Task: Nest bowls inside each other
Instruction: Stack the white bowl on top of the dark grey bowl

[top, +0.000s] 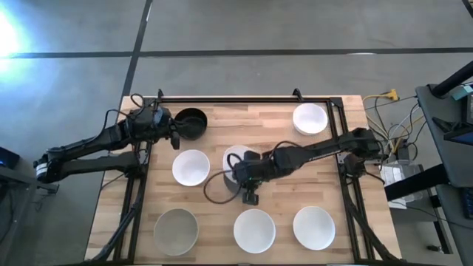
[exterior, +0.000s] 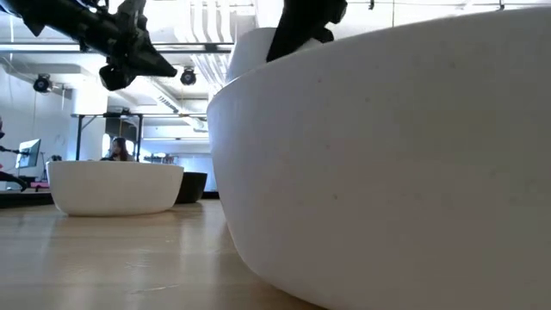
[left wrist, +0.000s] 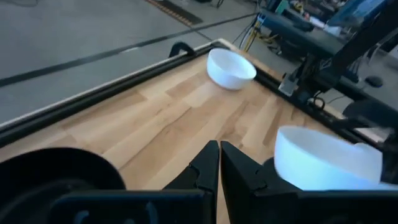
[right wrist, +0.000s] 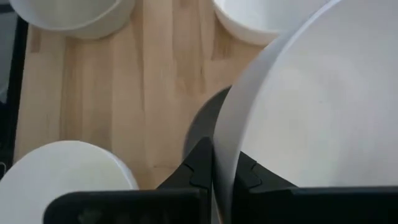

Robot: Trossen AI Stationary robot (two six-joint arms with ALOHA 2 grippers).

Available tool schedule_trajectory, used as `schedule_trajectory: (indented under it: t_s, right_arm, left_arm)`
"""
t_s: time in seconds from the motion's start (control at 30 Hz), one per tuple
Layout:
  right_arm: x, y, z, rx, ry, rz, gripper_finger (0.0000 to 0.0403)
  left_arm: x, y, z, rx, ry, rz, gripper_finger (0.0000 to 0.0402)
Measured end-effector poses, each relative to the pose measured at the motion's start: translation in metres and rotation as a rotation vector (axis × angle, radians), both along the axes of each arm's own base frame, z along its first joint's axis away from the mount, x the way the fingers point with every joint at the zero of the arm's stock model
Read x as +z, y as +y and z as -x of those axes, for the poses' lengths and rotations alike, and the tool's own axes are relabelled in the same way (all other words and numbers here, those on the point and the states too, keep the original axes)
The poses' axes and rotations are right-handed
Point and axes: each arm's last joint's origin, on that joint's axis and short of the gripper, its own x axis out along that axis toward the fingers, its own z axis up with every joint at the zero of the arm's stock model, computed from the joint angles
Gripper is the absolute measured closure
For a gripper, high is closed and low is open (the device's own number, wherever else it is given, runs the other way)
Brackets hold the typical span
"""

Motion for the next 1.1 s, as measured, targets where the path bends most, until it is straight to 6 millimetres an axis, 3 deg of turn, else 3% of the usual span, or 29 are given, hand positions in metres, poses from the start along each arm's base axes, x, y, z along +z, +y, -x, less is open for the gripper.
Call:
schedule_trajectory:
  t_s: [0.43, 0.7, 1.1]
  right_arm:
    - [-0.036, 0.01, -0.023, -0.09, 0.066, -0.108, 0.0394]
    - [-0.045, 0.012, -0.026, -0.164, 0.106, -0.143, 0.0392]
    - [-0.041, 0.011, -0.025, -0.17, 0.107, -0.179, 0.0305]
  left_arm:
    - [0.006, -0.003, 0.008, -0.001, -0.048, -0.021, 0.0402]
    - [0.007, -0.004, 0.01, -0.008, -0.06, -0.025, 0.0402]
    - [0.008, -0.006, 0.01, -0.044, -0.066, -0.017, 0.0402]
